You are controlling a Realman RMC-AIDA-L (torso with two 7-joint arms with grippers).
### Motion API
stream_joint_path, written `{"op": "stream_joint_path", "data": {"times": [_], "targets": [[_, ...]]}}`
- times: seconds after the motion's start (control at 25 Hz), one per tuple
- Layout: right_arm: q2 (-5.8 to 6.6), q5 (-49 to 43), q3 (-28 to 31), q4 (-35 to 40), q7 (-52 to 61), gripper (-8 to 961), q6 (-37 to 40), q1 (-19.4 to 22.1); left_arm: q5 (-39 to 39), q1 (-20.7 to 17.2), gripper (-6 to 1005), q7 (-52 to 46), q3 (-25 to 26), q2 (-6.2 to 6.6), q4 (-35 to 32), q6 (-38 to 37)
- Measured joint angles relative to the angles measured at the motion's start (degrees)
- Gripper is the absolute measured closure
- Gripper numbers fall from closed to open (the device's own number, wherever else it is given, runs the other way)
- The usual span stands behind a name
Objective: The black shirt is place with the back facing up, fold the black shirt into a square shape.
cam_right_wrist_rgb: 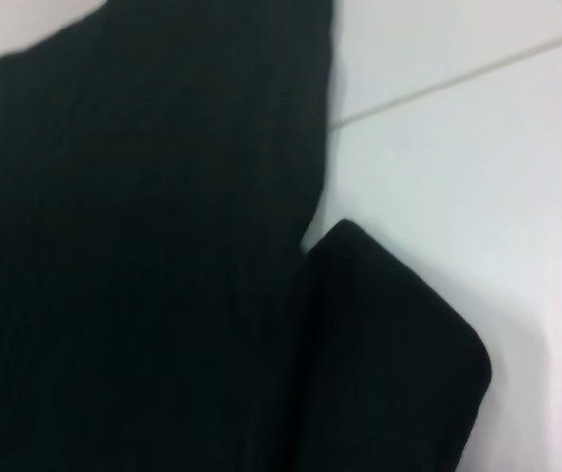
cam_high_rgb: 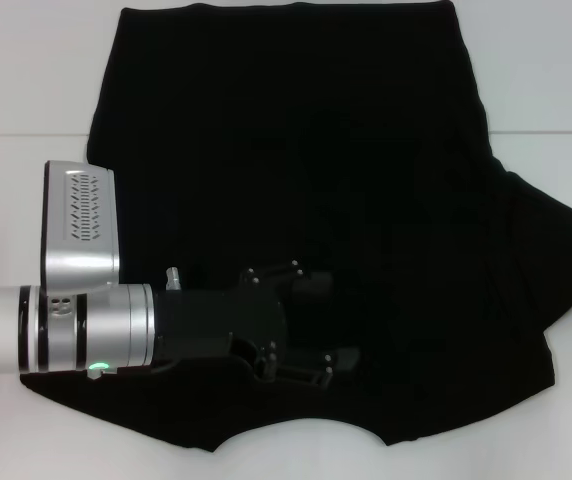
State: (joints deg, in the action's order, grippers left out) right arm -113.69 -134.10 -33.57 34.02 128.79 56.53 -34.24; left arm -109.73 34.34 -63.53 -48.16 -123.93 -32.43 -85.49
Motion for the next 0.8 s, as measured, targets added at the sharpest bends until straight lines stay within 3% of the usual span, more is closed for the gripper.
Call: {"op": "stream_joint_path", "data": {"times": [0.32, 0.8], "targets": [[0.16, 6.3, 2.6, 0.0, -4.2, 937, 0.7, 4.0, 0.5, -0.3, 50, 0.0, 0.0, 0.00, 0.0, -0.1], [-0.62, 7.5, 6.2, 0.0, -8.2, 925, 0.6, 5.0, 0.5, -0.3, 50, 0.0, 0.0, 0.00, 0.0, -0.3]]}}
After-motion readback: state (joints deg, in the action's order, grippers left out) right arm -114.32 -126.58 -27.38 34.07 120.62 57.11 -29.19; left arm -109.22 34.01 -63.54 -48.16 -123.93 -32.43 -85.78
